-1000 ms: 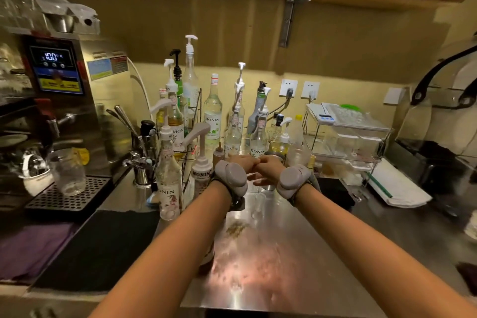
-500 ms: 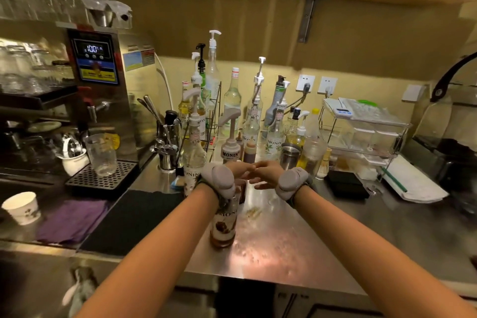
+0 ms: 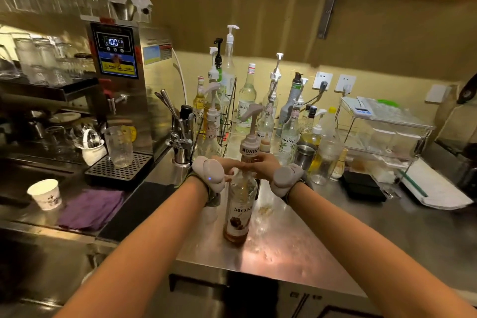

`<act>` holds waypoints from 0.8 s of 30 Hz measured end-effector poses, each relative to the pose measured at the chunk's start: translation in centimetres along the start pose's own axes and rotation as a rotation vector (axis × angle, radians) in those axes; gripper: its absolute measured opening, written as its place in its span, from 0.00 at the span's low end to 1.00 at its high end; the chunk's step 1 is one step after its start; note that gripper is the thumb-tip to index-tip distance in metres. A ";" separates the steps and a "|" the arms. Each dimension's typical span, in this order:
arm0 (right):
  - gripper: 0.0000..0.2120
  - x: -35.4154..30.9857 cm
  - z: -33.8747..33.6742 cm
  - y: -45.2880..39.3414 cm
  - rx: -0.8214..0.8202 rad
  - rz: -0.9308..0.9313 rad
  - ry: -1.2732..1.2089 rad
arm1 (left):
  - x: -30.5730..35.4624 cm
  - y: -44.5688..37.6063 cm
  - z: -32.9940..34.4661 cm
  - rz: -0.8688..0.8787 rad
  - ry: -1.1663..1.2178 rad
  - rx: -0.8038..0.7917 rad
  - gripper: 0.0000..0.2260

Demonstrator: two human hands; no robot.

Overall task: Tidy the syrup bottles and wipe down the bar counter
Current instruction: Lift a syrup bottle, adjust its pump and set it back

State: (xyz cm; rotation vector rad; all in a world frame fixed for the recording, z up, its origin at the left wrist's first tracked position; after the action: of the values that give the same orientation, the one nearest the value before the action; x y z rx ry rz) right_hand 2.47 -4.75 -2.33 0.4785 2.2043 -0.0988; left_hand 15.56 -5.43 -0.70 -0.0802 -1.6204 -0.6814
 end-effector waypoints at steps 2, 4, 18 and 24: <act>0.18 -0.1 0.1 0.0 0.026 -0.038 0.015 | 0.4 -0.2 0.1 -0.029 -0.009 -0.027 0.06; 0.18 -0.2 0.1 -0.1 0.046 -0.063 0.017 | 0.7 -0.1 0.5 -0.054 -0.031 -0.046 0.11; 0.15 -6.5 -6.8 -2.6 0.096 -0.065 -0.075 | 8.8 -0.5 0.9 0.100 0.179 -0.029 0.07; 0.15 -9.7 -9.8 -4.4 0.190 -0.110 -0.057 | 13.7 -1.4 1.2 0.250 0.169 -0.003 0.14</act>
State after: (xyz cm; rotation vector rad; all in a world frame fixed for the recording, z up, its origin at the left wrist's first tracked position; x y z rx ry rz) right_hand -0.99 -9.45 10.89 0.4519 2.1747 -0.3790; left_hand 11.38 -10.49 11.42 -0.2178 -1.4180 -0.4841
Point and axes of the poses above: each hand's wrist, its own y-axis away from the middle knuckle, its own z-axis out of the palm, x = y × z, the point moved 5 cm from there along -y, towards the middle knuckle, and after that the axes turned 14 degrees about y, right-handed, at the moved point
